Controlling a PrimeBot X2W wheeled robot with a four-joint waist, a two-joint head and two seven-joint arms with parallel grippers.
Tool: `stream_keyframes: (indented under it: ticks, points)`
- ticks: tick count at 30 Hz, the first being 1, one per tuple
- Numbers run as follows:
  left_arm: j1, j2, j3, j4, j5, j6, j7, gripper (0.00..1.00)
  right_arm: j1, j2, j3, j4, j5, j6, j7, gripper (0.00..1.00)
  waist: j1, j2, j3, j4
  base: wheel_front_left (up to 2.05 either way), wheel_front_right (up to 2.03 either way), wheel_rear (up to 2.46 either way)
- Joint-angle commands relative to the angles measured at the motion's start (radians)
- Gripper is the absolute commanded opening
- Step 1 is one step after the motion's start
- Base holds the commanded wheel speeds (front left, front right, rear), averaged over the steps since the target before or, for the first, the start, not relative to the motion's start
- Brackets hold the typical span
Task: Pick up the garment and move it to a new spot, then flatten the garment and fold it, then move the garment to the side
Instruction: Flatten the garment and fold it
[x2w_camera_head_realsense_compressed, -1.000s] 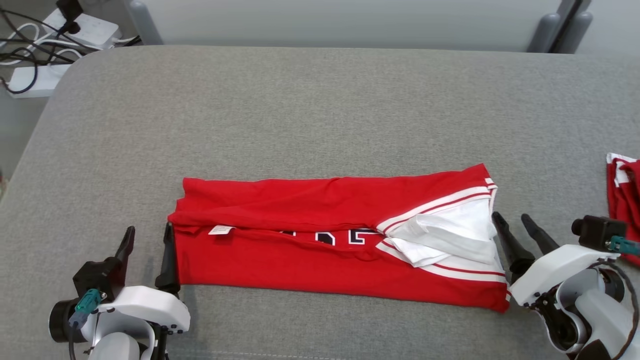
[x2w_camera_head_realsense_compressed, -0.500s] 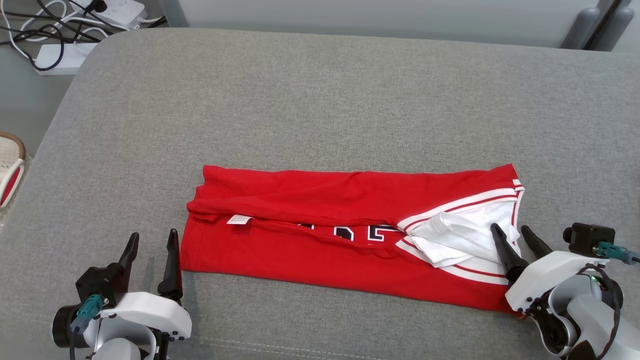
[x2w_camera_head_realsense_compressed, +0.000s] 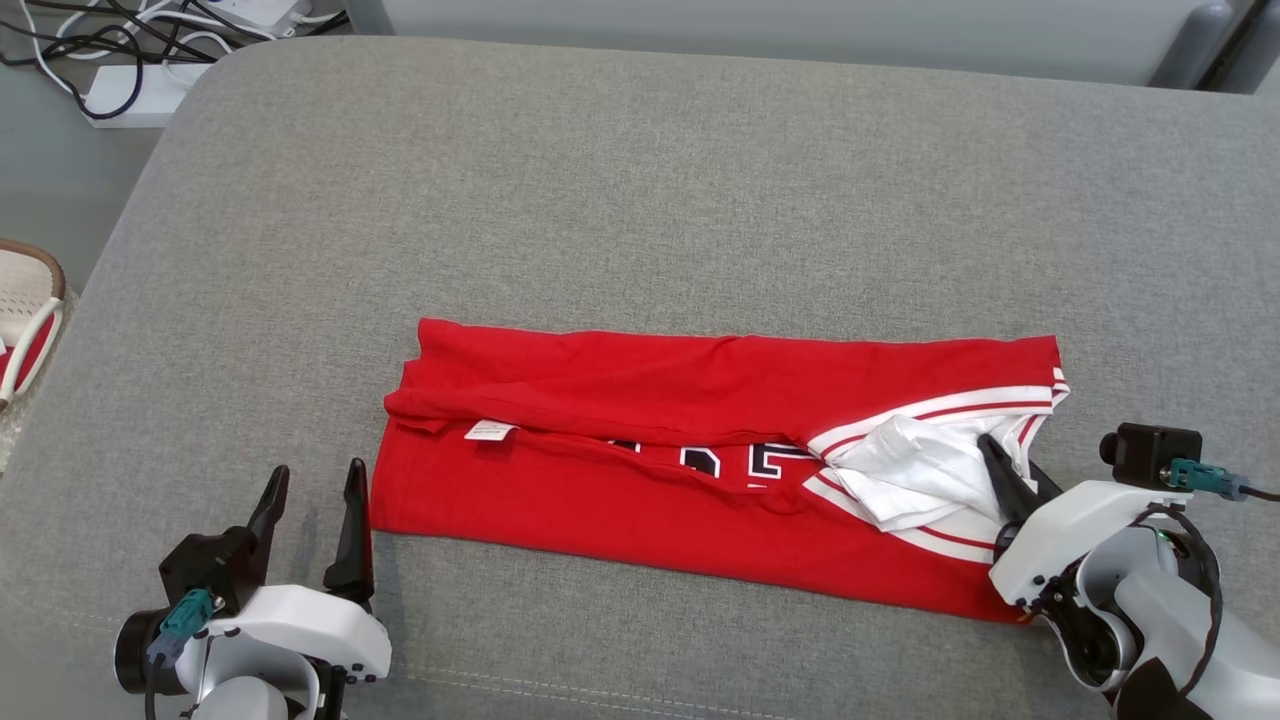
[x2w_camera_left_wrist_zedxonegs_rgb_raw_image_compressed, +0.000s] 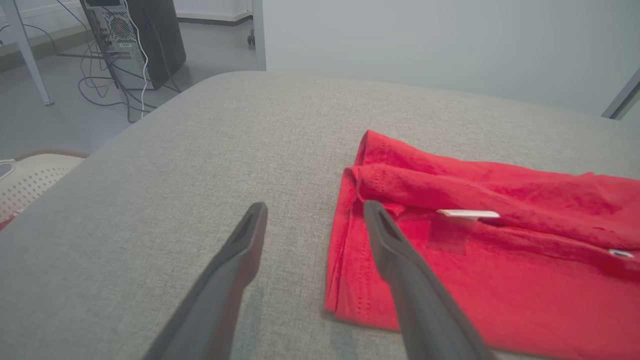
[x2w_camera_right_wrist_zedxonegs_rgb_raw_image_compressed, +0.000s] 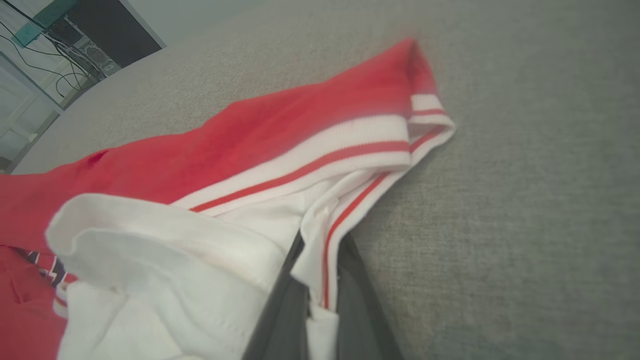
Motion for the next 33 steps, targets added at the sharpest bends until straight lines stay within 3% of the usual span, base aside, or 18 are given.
stream_keyframes:
  ticks: [1,12,21,26,33]
  points:
    - [-0.035,0.020,0.030,-0.020,0.005,-0.004,-0.006,1.00,0.023,0.009,0.025,0.003,0.007,0.004,0.008,0.00,0.0000,0.0000,-0.001,0.000,0.00,0.00,0.00]
    - [-0.027,0.020,0.026,-0.025,-0.008,-0.009,-0.006,1.00,-0.029,-0.092,-0.104,0.035,-0.004,0.004,-0.025,0.00,0.0000,0.0000,-0.010,-0.040,0.00,0.00,0.00]
    - [-0.027,0.020,0.010,-0.020,-0.019,-0.016,-0.006,1.00,-0.025,-0.131,-0.193,-0.011,-0.069,0.004,-0.025,0.00,0.0000,0.0000,-0.020,-0.088,0.00,0.00,0.00]
    - [-0.028,0.020,-0.011,-0.011,-0.030,-0.016,-0.006,1.00,-0.019,-0.123,-0.132,-0.138,-0.068,0.004,0.006,0.00,0.0000,0.0000,-0.029,-0.108,0.00,0.00,0.00]
    - [-0.033,0.020,-0.064,0.000,-0.058,-0.010,-0.006,1.00,-0.034,-0.108,0.013,-0.381,-0.041,0.004,0.157,0.00,0.0000,0.0000,-0.038,-0.098,0.00,0.00,0.00]
